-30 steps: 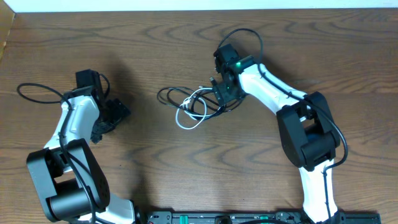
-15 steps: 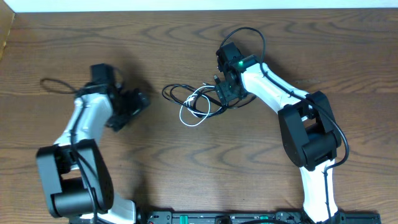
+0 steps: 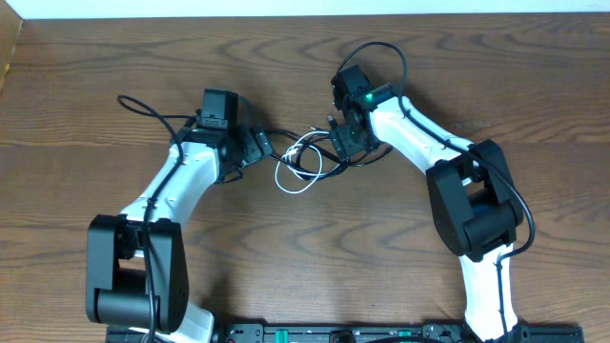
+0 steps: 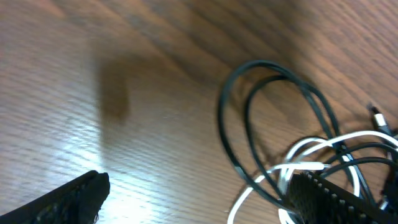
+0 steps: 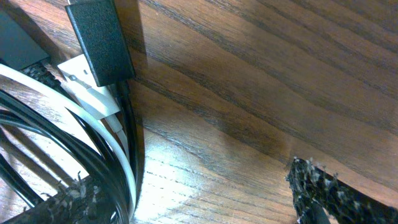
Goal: Untangle cables
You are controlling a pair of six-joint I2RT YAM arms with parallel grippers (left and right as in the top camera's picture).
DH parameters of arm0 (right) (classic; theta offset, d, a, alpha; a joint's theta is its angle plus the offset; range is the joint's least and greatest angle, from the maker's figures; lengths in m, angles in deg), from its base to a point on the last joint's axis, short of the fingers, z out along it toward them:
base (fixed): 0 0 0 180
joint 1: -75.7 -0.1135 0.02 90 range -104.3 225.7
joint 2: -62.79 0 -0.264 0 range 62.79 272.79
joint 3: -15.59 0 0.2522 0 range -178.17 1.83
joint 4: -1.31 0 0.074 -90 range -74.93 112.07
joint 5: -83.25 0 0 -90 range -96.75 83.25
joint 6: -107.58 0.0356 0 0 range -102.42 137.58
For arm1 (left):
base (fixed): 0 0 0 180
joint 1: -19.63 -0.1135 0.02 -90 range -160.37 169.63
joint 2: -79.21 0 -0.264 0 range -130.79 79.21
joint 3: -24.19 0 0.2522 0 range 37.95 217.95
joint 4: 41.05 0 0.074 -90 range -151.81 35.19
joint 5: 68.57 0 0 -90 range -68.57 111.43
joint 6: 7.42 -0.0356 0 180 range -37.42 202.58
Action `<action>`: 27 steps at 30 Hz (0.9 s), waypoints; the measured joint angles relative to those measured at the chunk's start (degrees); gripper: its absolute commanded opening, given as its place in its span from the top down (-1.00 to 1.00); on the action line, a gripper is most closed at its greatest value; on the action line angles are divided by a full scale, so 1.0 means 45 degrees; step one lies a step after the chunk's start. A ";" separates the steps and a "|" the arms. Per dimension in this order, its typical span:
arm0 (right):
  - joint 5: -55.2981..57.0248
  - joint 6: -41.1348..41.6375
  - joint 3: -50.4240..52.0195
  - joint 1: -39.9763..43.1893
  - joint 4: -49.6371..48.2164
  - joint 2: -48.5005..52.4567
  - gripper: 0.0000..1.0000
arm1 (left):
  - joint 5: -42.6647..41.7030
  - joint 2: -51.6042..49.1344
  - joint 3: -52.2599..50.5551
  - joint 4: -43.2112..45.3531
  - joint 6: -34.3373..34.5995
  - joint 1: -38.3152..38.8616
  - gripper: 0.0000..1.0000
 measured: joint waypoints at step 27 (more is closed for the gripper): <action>0.0005 -0.0126 0.0000 0.0000 -0.0010 0.0000 -0.72 | 0.3478 -0.1739 0.0442 -0.2846 0.0112 0.0219 -0.96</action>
